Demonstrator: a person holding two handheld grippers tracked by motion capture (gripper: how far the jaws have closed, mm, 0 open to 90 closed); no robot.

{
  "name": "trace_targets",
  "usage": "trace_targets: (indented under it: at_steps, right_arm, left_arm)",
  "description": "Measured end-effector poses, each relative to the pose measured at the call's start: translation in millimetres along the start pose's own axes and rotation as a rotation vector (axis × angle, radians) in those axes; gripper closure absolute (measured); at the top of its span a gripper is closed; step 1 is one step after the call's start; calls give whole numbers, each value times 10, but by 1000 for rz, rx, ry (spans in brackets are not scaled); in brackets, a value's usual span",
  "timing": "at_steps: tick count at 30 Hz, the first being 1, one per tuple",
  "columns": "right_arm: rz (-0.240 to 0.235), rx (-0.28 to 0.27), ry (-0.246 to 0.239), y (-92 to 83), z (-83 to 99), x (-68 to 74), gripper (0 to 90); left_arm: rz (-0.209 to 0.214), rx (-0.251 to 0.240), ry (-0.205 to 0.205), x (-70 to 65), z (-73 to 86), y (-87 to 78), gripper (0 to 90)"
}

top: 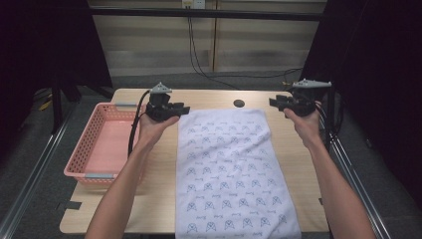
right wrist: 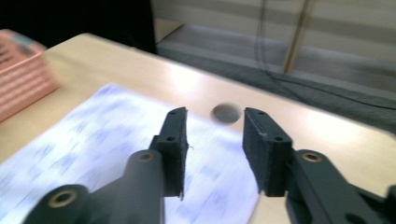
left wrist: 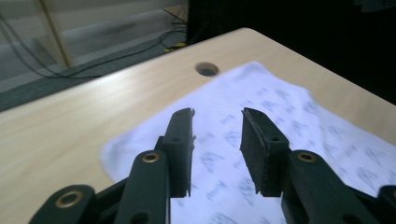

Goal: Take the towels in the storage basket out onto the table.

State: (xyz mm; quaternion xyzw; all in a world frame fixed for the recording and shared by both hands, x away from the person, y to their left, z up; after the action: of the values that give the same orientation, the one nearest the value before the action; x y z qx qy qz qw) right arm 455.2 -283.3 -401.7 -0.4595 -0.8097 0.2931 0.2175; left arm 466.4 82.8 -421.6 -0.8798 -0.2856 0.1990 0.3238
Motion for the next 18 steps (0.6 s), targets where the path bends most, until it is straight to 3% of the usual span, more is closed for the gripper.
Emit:
trace_targets:
  at_steps: [4,5,8,9,12,13,18]
  right_arm:
    - [-71,22,-58,-158,379,283,538]
    - [-79,26,-67,-203,491,345,527]
    - [-108,69,-98,-285,848,523,477]
    - [-141,84,-92,-306,997,594,459]
    - [-169,147,-113,-298,1326,737,428]
    - [-186,179,-121,-278,1440,788,427]
    - [-177,287,-141,-138,1840,888,422]
  left_arm:
    - [66,-6,-3,-280,280,-20,637]
    - [63,24,14,-354,361,-17,635]
    - [117,44,19,-624,614,-37,614]
    - [124,52,23,-687,680,-34,614]
    - [164,105,37,-886,959,-15,595]
    - [168,120,32,-928,1050,-9,589]
    - [166,220,17,-1062,1480,32,573]
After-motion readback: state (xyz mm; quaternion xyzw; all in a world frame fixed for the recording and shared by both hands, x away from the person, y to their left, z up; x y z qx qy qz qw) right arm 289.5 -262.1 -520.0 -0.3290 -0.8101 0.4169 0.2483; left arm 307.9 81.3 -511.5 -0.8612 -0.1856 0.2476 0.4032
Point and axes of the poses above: each handheld gripper's, and its own axes: y roughly forward along the jaws, z roughly out of its underside, x roughly to its left, the point moved 6 cm from there along y, roughly forward along the jaws, and after that the axes turned 14 degrees about x, right-handed, at the moved point
